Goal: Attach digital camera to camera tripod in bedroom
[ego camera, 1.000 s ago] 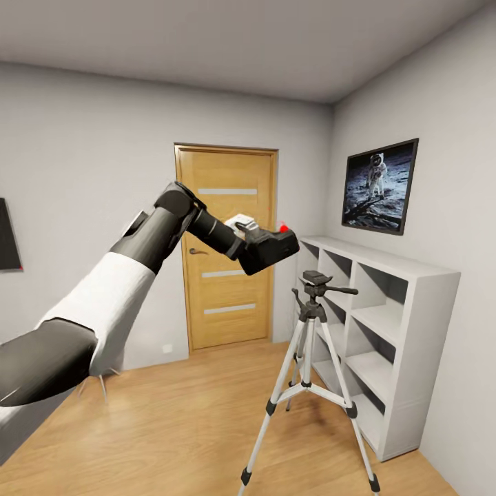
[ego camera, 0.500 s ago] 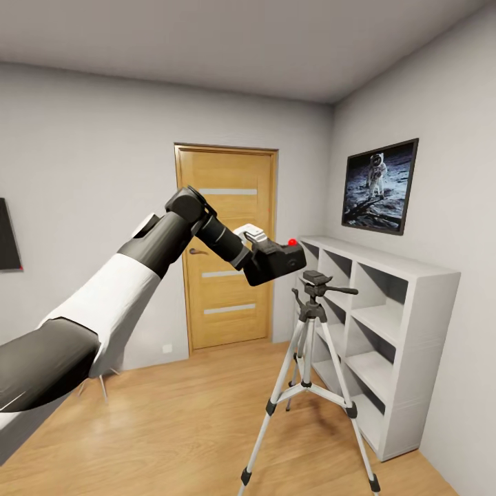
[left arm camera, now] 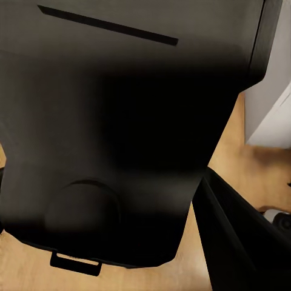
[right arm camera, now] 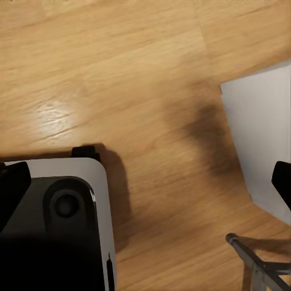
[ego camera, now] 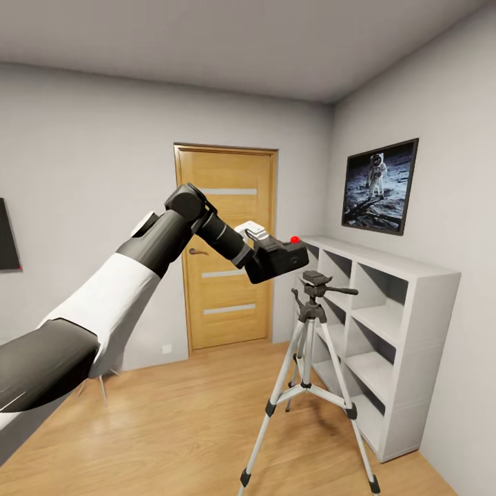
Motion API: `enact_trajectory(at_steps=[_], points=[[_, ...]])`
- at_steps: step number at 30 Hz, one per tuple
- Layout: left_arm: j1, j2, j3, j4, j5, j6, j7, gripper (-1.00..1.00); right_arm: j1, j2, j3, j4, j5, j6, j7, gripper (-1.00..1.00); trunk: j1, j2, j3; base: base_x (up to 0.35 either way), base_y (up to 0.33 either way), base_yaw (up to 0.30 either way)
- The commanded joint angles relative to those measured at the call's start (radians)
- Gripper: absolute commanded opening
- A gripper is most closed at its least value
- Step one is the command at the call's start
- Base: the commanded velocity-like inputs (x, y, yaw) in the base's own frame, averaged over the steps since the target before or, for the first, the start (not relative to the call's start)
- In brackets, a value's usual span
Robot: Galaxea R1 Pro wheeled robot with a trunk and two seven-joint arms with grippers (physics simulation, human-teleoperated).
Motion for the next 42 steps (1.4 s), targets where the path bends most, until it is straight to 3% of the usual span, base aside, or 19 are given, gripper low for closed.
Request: enact_trajectory(at_steps=[1, 24, 42], points=[[0.0, 0.0, 0.0, -0.002, -0.011, 0.01, -0.012, -1.0, -0.001, 0.0, 0.003, 0.003, -0.006, -0.003, -0.001, 1.0, 0.001, -0.001, 0.0, 0.129, -0.089, 0.0], [0.001, -0.006, -0.001, -0.01, -0.011, 0.01, -0.011, -1.0, -0.001, 0.0, 0.003, 0.003, -0.006, -0.003, -0.001, 1.0, 0.001, -0.001, -0.008, 0.234, -0.198, 0.108], [0.001, -0.016, -0.001, -0.01, -0.011, 0.01, -0.01, -1.0, -0.001, 0.0, 0.003, 0.003, -0.006, -0.002, -0.001, 1.0, 0.001, -0.001, -0.008, 0.025, -0.162, 0.003]])
